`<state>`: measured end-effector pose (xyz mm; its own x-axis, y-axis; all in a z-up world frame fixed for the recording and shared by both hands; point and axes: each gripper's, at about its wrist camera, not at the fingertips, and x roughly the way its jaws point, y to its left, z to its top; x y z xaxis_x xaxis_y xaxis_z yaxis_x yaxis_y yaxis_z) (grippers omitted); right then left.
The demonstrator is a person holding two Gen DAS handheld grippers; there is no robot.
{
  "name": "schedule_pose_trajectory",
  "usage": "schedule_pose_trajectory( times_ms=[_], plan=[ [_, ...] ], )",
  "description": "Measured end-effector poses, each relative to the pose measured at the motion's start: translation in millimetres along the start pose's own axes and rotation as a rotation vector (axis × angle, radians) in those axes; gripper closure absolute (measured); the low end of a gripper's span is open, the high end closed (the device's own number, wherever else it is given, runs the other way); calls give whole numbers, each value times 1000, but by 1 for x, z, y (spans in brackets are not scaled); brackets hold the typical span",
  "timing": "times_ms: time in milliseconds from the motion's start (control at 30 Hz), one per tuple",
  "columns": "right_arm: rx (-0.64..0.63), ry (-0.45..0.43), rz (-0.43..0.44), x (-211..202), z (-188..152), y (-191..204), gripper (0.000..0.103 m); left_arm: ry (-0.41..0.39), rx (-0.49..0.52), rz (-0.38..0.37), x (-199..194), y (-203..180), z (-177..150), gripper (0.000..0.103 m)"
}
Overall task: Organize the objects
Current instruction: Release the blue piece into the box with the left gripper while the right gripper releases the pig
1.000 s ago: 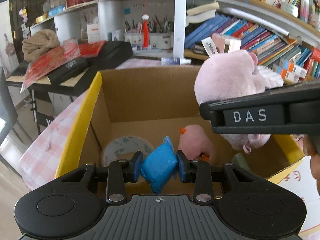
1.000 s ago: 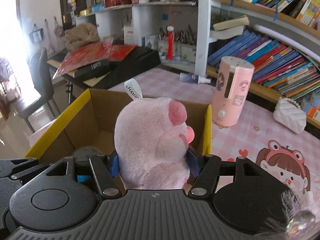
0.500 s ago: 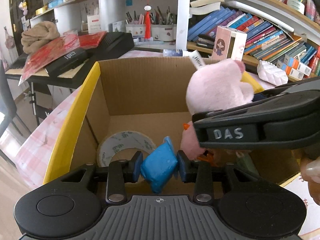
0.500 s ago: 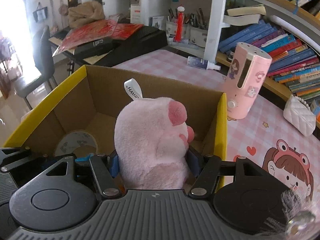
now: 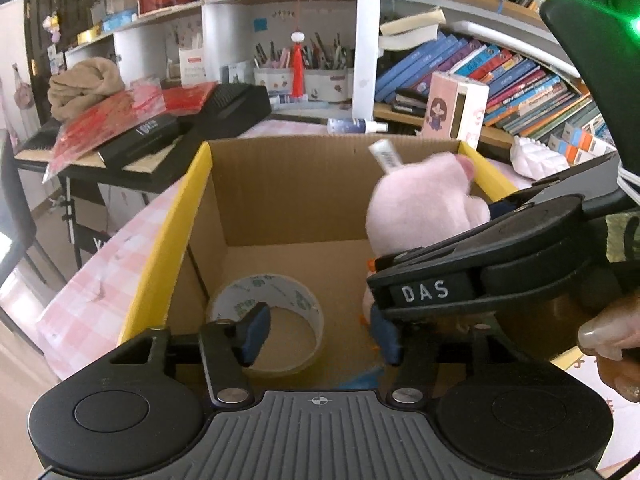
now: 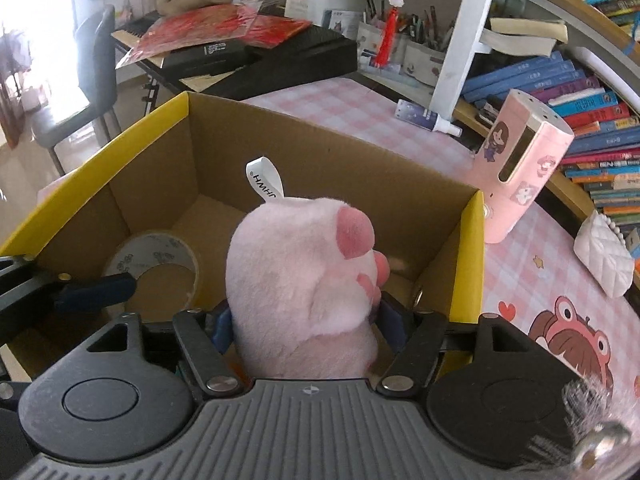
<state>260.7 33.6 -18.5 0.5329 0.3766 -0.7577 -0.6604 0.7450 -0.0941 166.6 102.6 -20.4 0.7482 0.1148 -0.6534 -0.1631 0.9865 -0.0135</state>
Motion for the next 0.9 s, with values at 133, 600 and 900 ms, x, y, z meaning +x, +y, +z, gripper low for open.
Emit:
schedule_pose_trajectory(
  times_ms=[133,600,900],
  plan=[
    [31,-50,-16,-14,-2,-1,31,-26,-4,-30,-10,1,-2,36],
    [81,-266,-99,-104,-33,10,24,-137,-45,-49,-68,10,-15,21],
    [155,-343,-243,-148,-78,13,21,-154,-68,-36,-110,23,-39,18]
  ],
)
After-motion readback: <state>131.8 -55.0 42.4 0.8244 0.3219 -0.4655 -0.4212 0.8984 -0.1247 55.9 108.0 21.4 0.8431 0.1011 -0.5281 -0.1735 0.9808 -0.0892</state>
